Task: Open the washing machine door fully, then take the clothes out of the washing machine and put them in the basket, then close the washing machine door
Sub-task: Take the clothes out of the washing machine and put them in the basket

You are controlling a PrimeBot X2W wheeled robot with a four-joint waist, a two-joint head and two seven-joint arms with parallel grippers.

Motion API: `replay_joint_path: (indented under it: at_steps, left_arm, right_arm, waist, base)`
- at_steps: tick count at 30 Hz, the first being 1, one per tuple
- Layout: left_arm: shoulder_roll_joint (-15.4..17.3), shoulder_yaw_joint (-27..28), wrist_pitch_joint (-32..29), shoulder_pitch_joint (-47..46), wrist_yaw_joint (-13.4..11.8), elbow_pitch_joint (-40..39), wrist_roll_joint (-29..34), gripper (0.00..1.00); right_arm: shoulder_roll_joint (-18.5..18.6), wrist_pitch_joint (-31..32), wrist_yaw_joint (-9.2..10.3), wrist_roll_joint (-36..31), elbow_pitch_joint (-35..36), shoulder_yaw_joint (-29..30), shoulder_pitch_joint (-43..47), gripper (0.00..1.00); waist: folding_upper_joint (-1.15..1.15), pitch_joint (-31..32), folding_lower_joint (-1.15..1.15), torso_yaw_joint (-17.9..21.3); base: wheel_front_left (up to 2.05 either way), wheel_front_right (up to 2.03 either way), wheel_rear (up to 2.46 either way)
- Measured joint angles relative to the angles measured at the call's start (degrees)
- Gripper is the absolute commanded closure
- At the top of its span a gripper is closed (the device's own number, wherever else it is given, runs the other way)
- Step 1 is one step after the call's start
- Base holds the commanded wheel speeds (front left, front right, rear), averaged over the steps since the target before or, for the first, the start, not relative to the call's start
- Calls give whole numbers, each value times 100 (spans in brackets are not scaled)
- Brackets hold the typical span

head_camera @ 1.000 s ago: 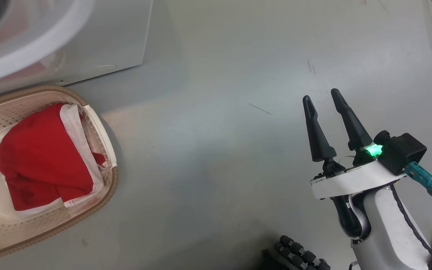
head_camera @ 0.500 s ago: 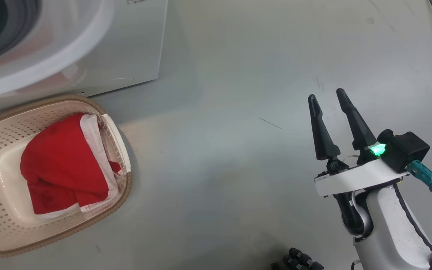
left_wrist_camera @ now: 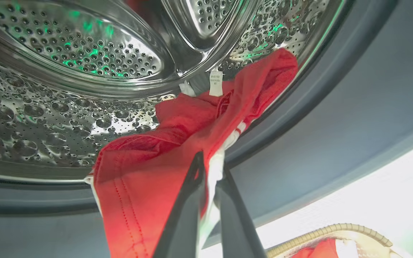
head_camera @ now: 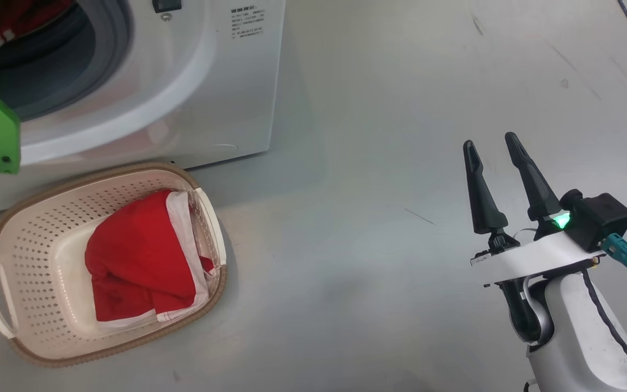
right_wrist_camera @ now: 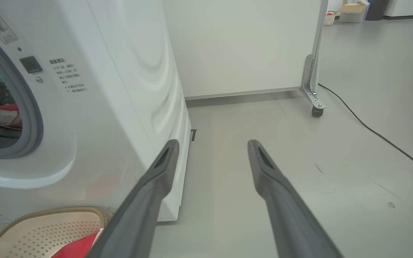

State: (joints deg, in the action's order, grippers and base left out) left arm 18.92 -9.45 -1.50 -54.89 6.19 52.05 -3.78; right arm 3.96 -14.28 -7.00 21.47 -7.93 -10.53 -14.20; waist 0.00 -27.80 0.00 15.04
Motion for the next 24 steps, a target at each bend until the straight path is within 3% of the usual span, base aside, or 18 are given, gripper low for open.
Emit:
replay_joint_path:
  at_steps: [10,24]
  left_arm:
    - [-393,-148,690,518,68,78,-223,100]
    - [-669,-270,1373,1168,86,-36,-427,100]
  right_arm:
    - [118,0,0,-19,-87,114,311,0]
    - [136,0,0,-19,-143,229,687,0]
  waist:
    - [0,568,0,-405]
    - [0,1303,0,-941]
  base:
    - [0,0,0]
    - [0,0,0]
